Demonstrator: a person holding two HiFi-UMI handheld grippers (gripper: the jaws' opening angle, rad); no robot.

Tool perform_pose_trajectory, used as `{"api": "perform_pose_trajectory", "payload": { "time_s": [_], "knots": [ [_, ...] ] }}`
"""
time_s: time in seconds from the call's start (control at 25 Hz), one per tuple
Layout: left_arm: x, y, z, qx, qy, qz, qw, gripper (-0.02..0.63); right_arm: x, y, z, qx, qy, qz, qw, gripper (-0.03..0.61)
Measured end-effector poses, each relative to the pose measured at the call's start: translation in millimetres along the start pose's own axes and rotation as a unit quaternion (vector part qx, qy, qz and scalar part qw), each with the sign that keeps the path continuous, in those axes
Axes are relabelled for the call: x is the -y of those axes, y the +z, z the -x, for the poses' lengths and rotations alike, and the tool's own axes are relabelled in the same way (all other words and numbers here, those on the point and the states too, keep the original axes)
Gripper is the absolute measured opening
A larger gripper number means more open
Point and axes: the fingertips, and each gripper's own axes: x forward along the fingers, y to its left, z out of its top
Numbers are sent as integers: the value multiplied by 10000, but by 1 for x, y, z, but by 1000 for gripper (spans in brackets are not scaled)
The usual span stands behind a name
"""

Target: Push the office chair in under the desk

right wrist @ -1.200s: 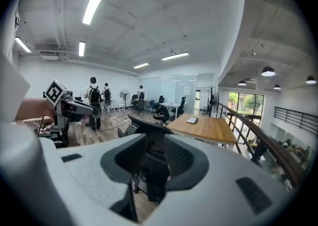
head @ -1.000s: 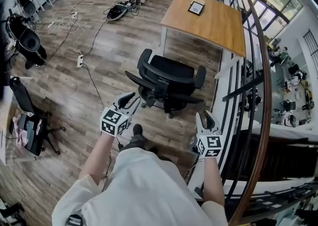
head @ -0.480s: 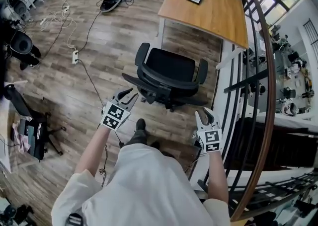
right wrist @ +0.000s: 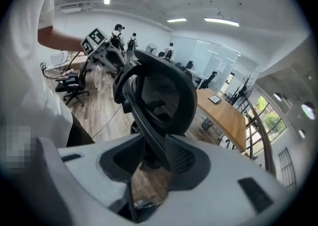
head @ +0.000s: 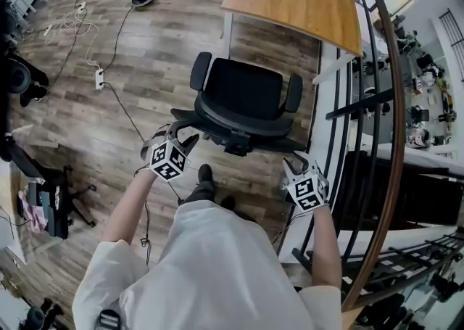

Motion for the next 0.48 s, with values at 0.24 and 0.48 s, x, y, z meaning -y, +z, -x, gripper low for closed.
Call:
{"api": "perform_pose_trajectory", "payload": {
  "time_s": [0.24, 0.48],
  "knots": [
    [-2, -17, -22, -504, -188, -1144, 9920, 163, 1, -14, -25, -497, 78, 828, 9953, 138],
    [-2, -33, -43, -874, -413, -1664, 9813, 172, -2, -25, -51, -911, 232, 1488, 9844, 141]
  ]
}}
